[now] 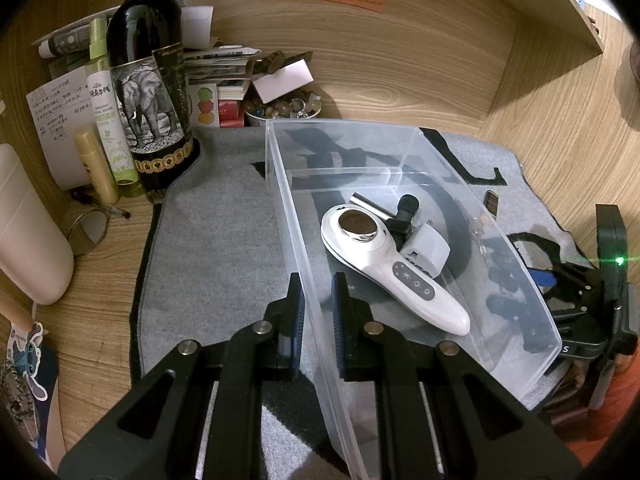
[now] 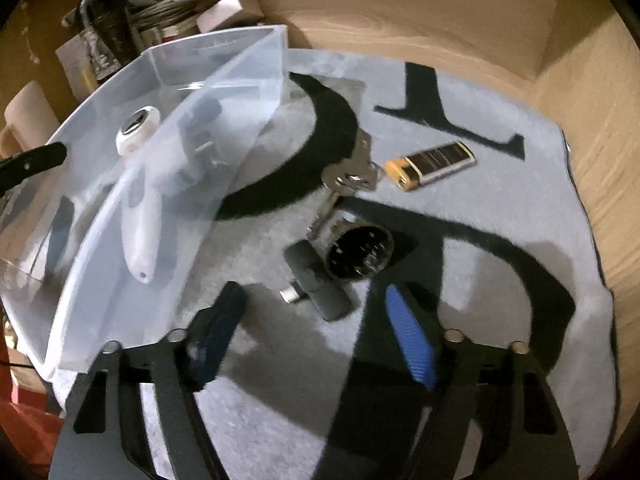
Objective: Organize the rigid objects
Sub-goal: 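Move the right tool to the black rectangular part and grasp it, then lower the black part into the box and open the right tool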
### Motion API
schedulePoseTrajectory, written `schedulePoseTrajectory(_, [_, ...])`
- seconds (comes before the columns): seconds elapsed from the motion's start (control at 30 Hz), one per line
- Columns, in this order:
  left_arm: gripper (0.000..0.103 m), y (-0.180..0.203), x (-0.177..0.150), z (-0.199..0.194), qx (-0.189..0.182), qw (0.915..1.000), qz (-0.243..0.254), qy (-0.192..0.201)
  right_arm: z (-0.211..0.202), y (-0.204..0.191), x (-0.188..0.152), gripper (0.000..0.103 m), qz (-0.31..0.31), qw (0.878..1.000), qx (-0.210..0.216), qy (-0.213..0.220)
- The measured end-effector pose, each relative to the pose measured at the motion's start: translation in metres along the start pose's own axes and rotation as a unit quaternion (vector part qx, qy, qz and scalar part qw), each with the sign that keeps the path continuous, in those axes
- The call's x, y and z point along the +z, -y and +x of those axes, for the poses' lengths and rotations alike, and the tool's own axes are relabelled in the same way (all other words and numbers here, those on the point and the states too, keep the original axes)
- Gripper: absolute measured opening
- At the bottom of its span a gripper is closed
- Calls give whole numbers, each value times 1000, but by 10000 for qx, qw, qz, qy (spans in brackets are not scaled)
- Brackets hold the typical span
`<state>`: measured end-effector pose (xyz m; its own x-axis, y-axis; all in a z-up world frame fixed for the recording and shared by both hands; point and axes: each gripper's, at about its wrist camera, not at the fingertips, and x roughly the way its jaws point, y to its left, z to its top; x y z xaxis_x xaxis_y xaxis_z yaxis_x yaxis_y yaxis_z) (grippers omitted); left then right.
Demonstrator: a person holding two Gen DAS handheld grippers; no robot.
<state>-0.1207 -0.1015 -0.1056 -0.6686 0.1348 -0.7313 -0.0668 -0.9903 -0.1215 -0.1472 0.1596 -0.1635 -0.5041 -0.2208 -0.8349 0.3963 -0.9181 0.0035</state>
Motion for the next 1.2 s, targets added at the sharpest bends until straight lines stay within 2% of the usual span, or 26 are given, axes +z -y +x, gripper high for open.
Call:
schedulePoseTrajectory(0.13, [12,0,0,0,-7,10000,-7,-1,-1,-3,2,43,-117,9999,45,66])
schedulePoseTrajectory(0.2, [12,0,0,0,-4,10000,-2,-1,-3,-2,3,28,-99,9999,43,92])
schedulePoseTrajectory(0.27, [12,0,0,0,-5,10000,-2,-1,-4,-1,3,24,-66,9999,47,110])
schedulePoseTrajectory(0.53, [12,0,0,0,-7,10000,-8,1,-16,-2,3,24,-38,9996,117,273])
schedulePoseTrajectory(0.83, [12,0,0,0,-2,10000,-7,3,-50,-7,28,24,-159,9959,66,886])
schedulePoseTrajectory(1.03, [12,0,0,0,-2,10000,-2,2,-71,-26,51,24,-445,9899,175,1337])
schedulePoseTrajectory(1.2, [12,0,0,0,-3,10000,-6,4,-73,-51,66,24,-763,9853,428,1465])
